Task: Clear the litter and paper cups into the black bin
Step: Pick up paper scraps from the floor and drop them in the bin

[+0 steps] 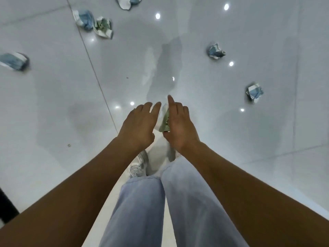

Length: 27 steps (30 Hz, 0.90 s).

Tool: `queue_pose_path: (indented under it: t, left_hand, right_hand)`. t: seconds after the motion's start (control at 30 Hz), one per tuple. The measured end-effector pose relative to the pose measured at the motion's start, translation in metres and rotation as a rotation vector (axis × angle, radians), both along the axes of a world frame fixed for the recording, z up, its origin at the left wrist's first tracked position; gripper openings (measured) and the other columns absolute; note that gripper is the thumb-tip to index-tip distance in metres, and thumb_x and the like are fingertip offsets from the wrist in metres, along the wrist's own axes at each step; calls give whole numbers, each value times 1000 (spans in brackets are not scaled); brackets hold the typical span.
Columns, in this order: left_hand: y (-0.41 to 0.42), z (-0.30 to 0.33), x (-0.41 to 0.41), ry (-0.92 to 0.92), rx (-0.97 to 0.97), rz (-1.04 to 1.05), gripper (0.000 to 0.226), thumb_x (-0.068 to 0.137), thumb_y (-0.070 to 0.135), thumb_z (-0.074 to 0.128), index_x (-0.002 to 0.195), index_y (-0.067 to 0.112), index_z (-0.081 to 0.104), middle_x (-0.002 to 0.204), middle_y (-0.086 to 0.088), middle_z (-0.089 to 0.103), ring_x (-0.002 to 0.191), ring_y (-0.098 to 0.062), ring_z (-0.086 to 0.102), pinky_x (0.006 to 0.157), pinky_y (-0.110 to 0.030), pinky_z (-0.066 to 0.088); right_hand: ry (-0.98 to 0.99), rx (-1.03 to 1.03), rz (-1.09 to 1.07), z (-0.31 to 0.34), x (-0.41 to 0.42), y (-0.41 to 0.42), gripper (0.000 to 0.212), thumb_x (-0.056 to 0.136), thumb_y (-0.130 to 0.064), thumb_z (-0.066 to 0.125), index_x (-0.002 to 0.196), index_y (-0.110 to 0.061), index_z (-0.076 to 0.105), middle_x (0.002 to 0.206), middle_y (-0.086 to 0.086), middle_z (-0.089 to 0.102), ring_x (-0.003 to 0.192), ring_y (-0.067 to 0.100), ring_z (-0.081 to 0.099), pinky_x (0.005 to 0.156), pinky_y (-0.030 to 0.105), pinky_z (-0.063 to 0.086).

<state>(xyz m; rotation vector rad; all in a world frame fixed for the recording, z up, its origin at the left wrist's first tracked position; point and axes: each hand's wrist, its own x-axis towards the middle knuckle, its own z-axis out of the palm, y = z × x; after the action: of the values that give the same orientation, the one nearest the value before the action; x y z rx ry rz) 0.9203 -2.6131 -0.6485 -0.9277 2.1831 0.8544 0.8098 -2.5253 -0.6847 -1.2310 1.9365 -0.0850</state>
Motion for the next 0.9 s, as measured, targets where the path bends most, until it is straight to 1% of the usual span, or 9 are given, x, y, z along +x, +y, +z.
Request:
queue_pose_path:
  t: [0.1,0.2,0.27,0.37,0.43,0.5,0.57,0.7,0.9]
  left_hand:
    - [-1,47,-13,41,41,-56,96,77,8,68,151,12,8,156,-12,17,138,-30,28,106,-33,33]
    - [-1,91,-28,76,8,-109,90,80,3,61,151,9,7,158,-11,11,141,-27,24,106,-28,32]
    - [-2,116,-37,93,-29,-139,82,84,5,58,151,8,10,157,-9,15,136,-23,30,99,-25,37]
    - [-4,148,-46,108,-75,-177,71,84,8,55,147,8,22,142,-5,35,117,-19,42,78,-23,40]
    - [-4,168,-50,88,-88,-186,67,82,9,57,143,9,29,131,-3,41,111,-18,43,74,-24,41]
    - [-5,186,-54,52,-108,-196,66,79,10,60,138,11,32,126,-4,41,109,-19,43,72,-26,40]
    - [-5,202,-58,20,-131,-216,67,76,14,64,135,12,32,123,-4,41,109,-21,43,69,-27,39]
    - [-5,221,-69,-29,-184,-270,71,75,20,65,135,13,29,123,-5,40,110,-22,43,75,-30,44]
    - [5,216,-117,-79,-184,-320,77,76,25,63,140,14,23,124,-5,37,108,-22,43,76,-30,48]
  right_hand:
    - [-46,-35,-17,54,-4,-3,102,71,-10,79,151,-4,15,138,12,41,122,26,39,96,30,41]
    - [-92,-80,-29,104,-10,-5,95,72,-2,73,149,2,18,135,14,43,119,28,41,95,30,41]
    - [-93,-95,-31,132,-15,-8,94,75,-4,71,150,1,15,135,12,43,119,25,40,95,27,40]
    - [-104,-101,-45,169,-20,-10,96,77,-5,70,151,0,10,136,12,42,121,24,38,98,28,38]
    - [-117,-95,-66,189,-24,-9,96,78,-3,68,152,-1,7,135,10,42,122,24,37,95,28,40]
    - [-112,-74,-83,207,-30,-7,99,77,-3,68,152,-5,5,137,8,40,125,22,36,91,27,43]
    - [-78,-44,-107,222,-37,-3,100,77,-7,71,153,-8,5,140,6,37,127,21,34,90,27,43]
    - [44,15,-198,239,-65,12,93,82,-14,71,152,-11,10,143,6,35,129,21,33,95,28,43]
    - [127,117,-346,227,-147,47,77,87,-14,62,150,-9,18,141,8,36,129,23,34,93,30,42]
